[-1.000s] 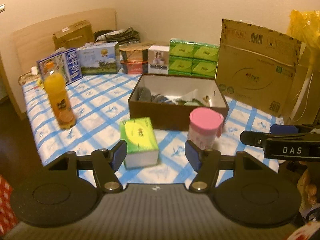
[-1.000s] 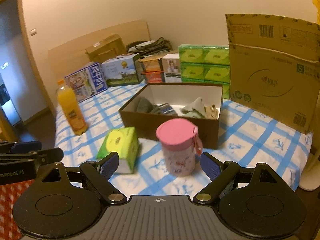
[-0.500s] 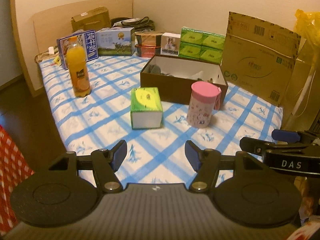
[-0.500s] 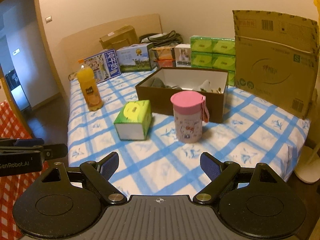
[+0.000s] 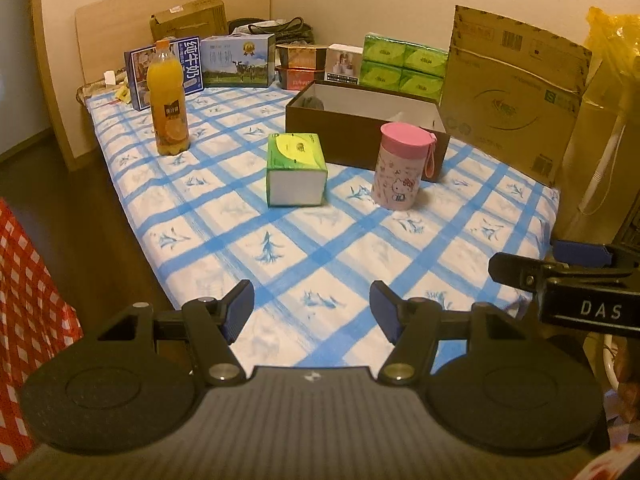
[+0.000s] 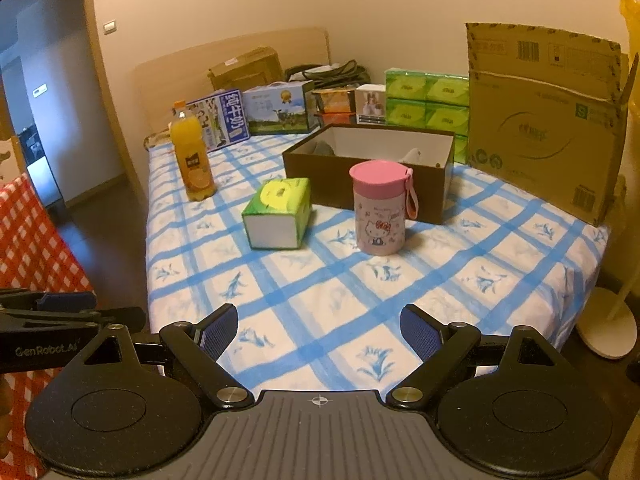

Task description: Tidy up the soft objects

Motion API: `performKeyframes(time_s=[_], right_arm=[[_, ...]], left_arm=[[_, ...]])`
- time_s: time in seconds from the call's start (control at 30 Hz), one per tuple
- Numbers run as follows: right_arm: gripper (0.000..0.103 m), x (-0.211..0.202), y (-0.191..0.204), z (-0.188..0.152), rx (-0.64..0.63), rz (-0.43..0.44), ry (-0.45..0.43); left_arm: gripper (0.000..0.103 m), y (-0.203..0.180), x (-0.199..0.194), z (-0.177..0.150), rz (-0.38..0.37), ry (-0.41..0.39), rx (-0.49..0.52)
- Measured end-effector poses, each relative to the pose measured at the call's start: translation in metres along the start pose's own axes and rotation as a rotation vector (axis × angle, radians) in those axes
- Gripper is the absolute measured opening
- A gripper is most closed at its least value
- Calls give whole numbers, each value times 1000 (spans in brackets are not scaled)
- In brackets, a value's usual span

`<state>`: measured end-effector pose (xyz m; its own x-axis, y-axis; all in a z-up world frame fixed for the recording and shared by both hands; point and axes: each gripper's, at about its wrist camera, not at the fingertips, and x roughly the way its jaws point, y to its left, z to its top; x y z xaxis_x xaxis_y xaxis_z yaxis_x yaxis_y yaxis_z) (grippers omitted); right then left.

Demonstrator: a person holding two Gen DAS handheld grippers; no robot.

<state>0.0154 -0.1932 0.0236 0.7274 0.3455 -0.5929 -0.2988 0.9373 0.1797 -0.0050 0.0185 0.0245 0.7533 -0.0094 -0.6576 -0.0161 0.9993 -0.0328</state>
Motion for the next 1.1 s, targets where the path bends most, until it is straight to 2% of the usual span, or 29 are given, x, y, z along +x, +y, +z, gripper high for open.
performKeyframes(time_s=[0.47,1.1], right_arm=[[88,-9,-5,-27,1,-7,17],[88,-3,-17,-44,34,14,38]], left_arm=[[62,-7,-13,-29,-26,4,-5],[62,-23,-9,-39,-26,29,25]])
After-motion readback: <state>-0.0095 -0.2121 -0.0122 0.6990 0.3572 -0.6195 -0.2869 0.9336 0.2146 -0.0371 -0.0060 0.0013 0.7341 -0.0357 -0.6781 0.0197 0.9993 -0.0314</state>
